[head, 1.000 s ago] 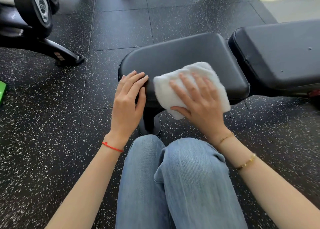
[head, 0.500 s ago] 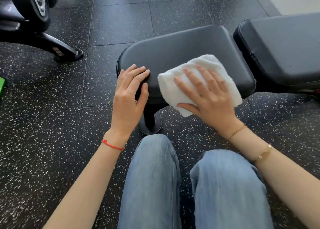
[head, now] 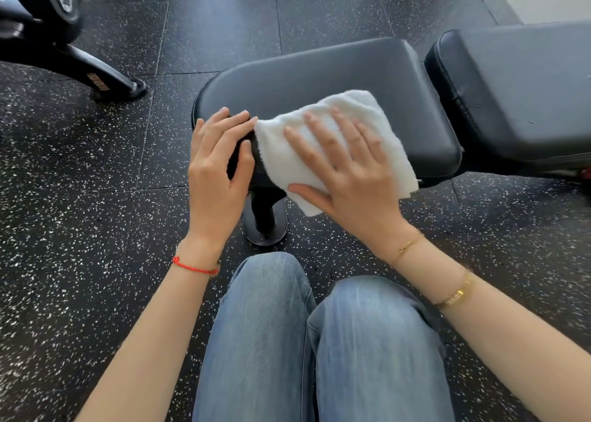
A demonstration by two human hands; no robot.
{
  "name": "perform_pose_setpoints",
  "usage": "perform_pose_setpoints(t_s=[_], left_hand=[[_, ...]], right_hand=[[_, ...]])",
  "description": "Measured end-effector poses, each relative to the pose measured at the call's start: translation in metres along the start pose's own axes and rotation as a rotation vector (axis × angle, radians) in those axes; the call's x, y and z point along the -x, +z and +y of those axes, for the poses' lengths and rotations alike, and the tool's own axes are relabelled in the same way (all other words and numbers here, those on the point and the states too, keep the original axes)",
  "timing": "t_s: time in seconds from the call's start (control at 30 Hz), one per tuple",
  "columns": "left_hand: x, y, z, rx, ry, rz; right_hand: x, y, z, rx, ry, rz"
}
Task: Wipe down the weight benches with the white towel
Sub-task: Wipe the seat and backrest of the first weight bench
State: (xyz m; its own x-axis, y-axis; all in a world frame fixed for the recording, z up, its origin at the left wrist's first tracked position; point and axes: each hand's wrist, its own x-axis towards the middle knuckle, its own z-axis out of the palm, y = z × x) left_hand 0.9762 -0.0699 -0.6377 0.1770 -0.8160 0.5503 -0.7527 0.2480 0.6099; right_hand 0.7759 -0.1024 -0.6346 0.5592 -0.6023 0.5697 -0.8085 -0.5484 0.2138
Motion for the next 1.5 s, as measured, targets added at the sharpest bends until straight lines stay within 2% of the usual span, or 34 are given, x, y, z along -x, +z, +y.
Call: perform_pose_setpoints(t_s=[0.07, 0.2, 0.33, 0.47, 0.57, 0.77, 0.87, 1.0, 1.13, 1.33, 1.5], left_hand=[[0.0, 0.0, 0.0, -0.012, 0.007, 0.006], [0.0, -0.001, 0.001, -0.017, 0.003, 0.009], [0.0, -0.001, 0.003, -0.027, 0.0, 0.008], [0.002, 0.001, 0.005, -0.029, -0.018, -0.003], [0.001, -0.002, 0.006, -0.034, -0.025, -0.016], [-0.002, -0.006, 0.016, -0.061, -0.059, -0.051], [-0.006, -0.006, 0.025, -0.096, -0.073, -0.083], [-0.012, -0.005, 0.036, -0.128, -0.092, -0.156], [-0.017, -0.001, 0.045, -0.145, -0.107, -0.225], [-0.021, 0.008, 0.061, -0.144, -0.107, -0.275], [-0.024, 0.034, 0.087, -0.166, -0.071, -0.266]], right_hand=[[0.012, -0.002, 0.015, 0.008, -0.002, 0.01], [0.042, -0.008, 0.057, 0.001, 0.128, -0.022], [0.033, -0.012, 0.051, -0.015, 0.208, -0.072], [0.004, -0.011, 0.011, -0.074, 0.099, -0.127], [-0.001, -0.015, 0.014, -0.097, 0.035, -0.173], [0.0, -0.027, 0.057, -0.168, 0.212, -0.312], [-0.011, -0.028, 0.051, -0.159, 0.198, -0.403], [-0.004, -0.037, 0.052, -0.15, 0.15, -0.444], [-0.003, -0.044, 0.054, -0.247, 0.157, -0.416], [-0.005, -0.047, 0.077, -0.604, 0.204, -0.301], [-0.008, -0.054, 0.11, -0.604, 0.156, -0.268]])
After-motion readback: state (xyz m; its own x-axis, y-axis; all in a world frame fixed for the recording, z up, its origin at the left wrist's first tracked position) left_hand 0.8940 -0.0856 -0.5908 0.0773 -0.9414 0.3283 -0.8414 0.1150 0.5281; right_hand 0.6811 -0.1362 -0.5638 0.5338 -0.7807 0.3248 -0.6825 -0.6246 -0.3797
